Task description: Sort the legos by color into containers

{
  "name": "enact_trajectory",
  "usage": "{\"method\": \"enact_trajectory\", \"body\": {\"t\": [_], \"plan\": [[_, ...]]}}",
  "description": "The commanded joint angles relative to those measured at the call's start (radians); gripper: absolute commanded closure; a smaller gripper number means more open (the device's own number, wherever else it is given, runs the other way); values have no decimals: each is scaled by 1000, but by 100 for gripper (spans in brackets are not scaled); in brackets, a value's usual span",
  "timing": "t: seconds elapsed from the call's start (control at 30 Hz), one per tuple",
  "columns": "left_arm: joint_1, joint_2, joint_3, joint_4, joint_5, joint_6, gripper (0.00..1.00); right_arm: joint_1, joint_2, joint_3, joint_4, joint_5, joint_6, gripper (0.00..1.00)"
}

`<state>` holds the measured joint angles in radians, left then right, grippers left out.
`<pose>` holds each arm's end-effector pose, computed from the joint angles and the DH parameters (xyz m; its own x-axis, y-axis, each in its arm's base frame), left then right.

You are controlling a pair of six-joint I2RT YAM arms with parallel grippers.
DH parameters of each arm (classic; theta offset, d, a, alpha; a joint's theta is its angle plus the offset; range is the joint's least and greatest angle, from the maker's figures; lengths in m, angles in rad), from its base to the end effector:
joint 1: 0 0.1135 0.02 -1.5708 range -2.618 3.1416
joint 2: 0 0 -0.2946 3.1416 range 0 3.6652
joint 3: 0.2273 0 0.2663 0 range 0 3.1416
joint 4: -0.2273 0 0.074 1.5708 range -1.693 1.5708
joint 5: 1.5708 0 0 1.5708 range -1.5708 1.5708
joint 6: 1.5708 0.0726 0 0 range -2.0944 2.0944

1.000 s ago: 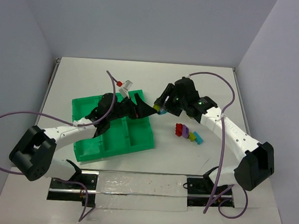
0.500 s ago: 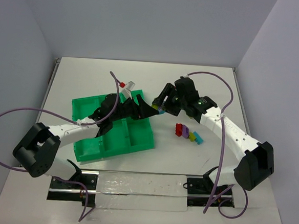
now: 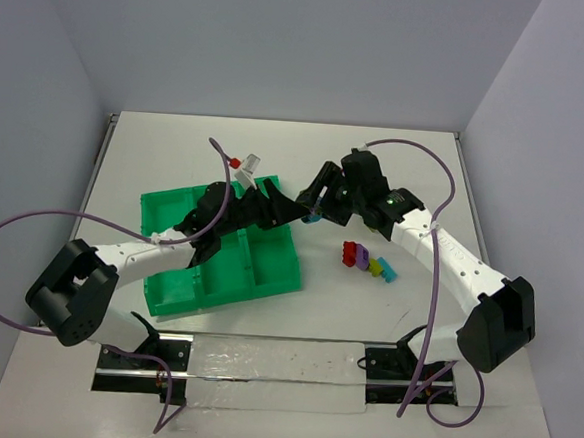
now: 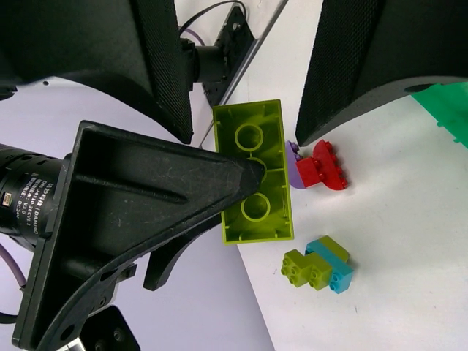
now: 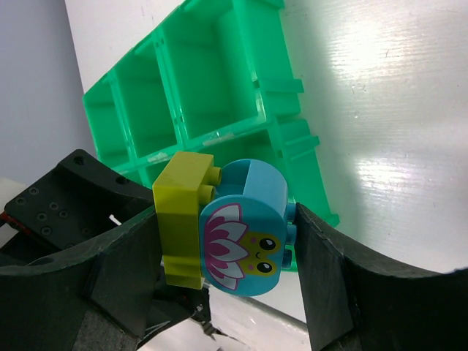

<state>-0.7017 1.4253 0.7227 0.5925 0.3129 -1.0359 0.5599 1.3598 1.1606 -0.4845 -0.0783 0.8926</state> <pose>0.2577 -0.2471 0.2674 -0.7722 -0.4191 -0.4776 0.3600 0.3308 -0.8724 0.2834 0.1843 0.3166 -0.7881 0.4222 -0.4479 0.0524 0.7710 0.6347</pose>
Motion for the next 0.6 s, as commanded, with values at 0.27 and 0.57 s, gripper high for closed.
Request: {"method": "enact_trajectory", "body": {"t": [0.27, 0.57], "plan": [[-9, 12, 38, 99, -26, -33, 75, -3, -4, 14, 57, -20, -11, 49], [-5, -8, 31, 64, -22, -52, 100, -44, 7, 56, 66, -92, -56, 1]]}}
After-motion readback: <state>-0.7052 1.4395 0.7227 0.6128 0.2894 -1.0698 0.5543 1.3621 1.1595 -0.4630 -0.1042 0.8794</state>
